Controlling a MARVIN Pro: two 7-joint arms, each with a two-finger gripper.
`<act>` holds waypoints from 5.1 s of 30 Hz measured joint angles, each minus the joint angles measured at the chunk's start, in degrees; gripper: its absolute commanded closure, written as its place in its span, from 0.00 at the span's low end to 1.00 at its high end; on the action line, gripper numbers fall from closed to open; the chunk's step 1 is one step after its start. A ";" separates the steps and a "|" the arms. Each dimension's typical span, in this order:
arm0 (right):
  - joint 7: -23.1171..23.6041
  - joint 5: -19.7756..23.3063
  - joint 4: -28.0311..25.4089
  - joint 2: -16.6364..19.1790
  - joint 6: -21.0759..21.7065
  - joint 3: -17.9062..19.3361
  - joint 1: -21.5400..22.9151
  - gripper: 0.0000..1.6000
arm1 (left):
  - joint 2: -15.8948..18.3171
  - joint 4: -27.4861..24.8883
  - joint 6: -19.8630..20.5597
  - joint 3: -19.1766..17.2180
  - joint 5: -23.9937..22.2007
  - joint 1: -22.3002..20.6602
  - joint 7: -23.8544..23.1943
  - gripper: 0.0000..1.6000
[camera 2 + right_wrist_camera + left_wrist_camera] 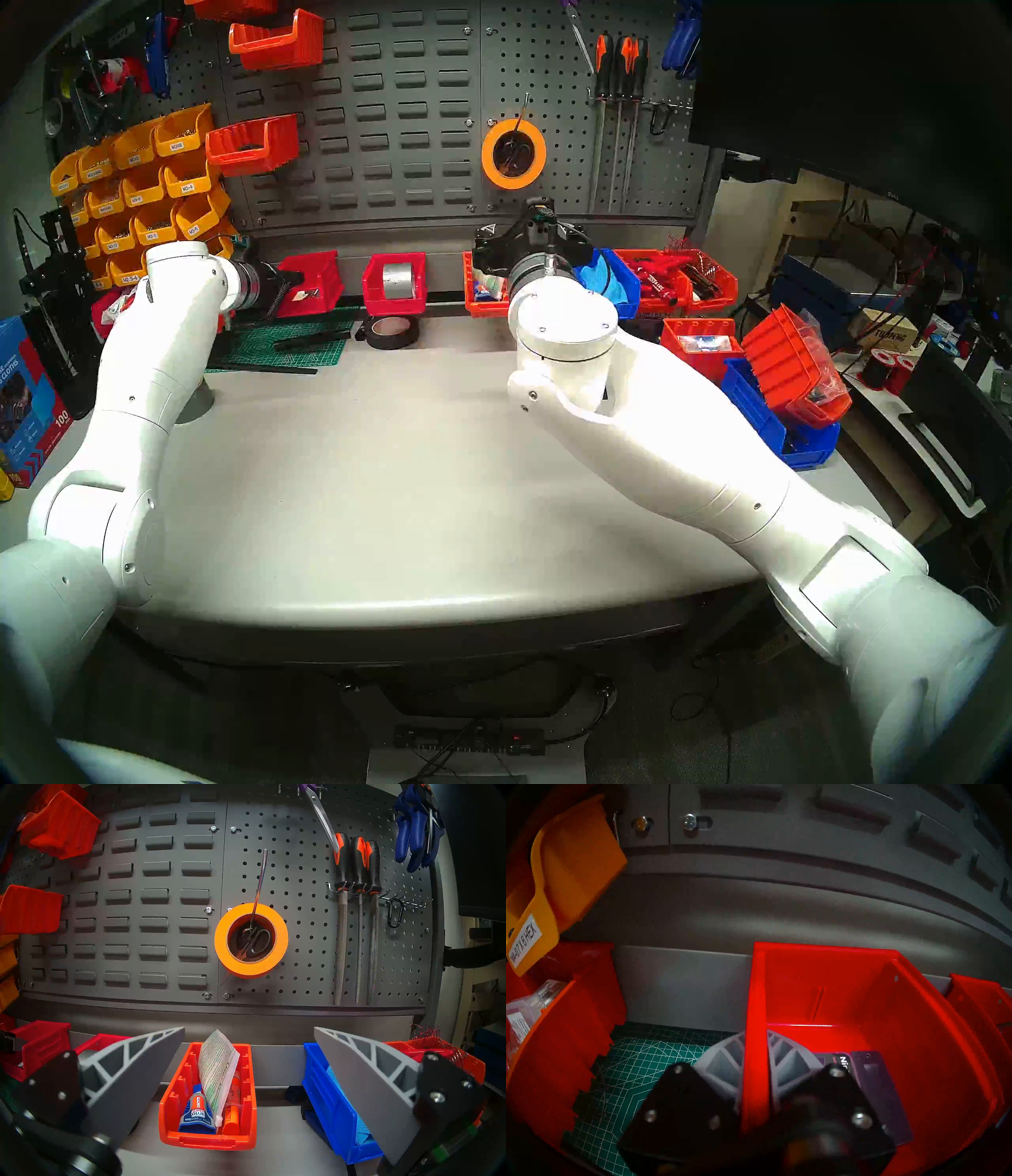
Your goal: Hang all the unorganized tool boxes onto the wall
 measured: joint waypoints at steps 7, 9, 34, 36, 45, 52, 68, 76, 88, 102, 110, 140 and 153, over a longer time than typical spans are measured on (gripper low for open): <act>0.00 0.00 0.00 0.00 0.00 0.00 0.00 0.00 | 0.94 0.74 -0.18 2.02 1.26 -0.83 -1.37 1.00; 0.00 0.00 0.00 0.00 0.00 0.00 0.00 0.00 | 1.43 0.71 -0.27 2.77 1.76 -0.93 -2.00 1.00; 0.00 0.00 0.00 0.00 0.00 0.00 0.00 0.00 | 2.20 -0.60 -0.14 3.14 2.18 -0.11 -2.38 1.00; 0.00 0.00 0.00 0.00 0.00 0.00 0.00 0.00 | 1.79 -0.40 0.15 2.58 1.80 -0.12 -1.75 1.00; 0.00 0.00 0.00 0.00 0.00 0.00 0.00 0.00 | 0.71 0.37 1.02 1.39 0.81 -0.62 -0.18 0.94; 0.00 0.00 0.00 0.00 0.00 0.00 0.00 0.00 | 0.48 0.95 1.46 1.41 0.48 -1.20 0.21 0.78; 0.00 0.00 0.00 0.01 0.00 -0.01 0.00 0.00 | 1.17 2.31 1.27 2.67 0.60 -1.47 -1.06 0.00; 0.00 0.00 0.00 0.01 0.00 -0.01 0.00 0.00 | 2.04 1.78 0.18 3.93 1.66 -1.08 -2.54 0.00; 0.00 0.00 0.00 0.01 0.00 -0.01 0.01 0.00 | 2.29 -2.54 -0.38 3.81 1.72 1.99 -3.61 0.00; 0.00 0.00 0.00 0.01 0.00 -0.01 0.01 0.00 | 3.81 -7.37 0.87 1.61 0.92 4.98 -2.60 0.00; 0.00 0.00 0.00 0.01 0.00 -0.01 0.01 0.00 | 4.59 -14.06 1.33 -1.77 -1.20 7.19 -1.89 0.00; 0.00 0.03 0.01 0.01 -0.01 -0.01 0.00 0.00 | 8.81 -40.75 9.39 -23.86 -9.28 20.74 -4.39 0.00; 0.00 0.04 0.01 0.00 -0.01 0.01 -0.01 0.00 | 5.96 -51.24 9.40 -33.44 -11.42 30.07 -5.84 0.00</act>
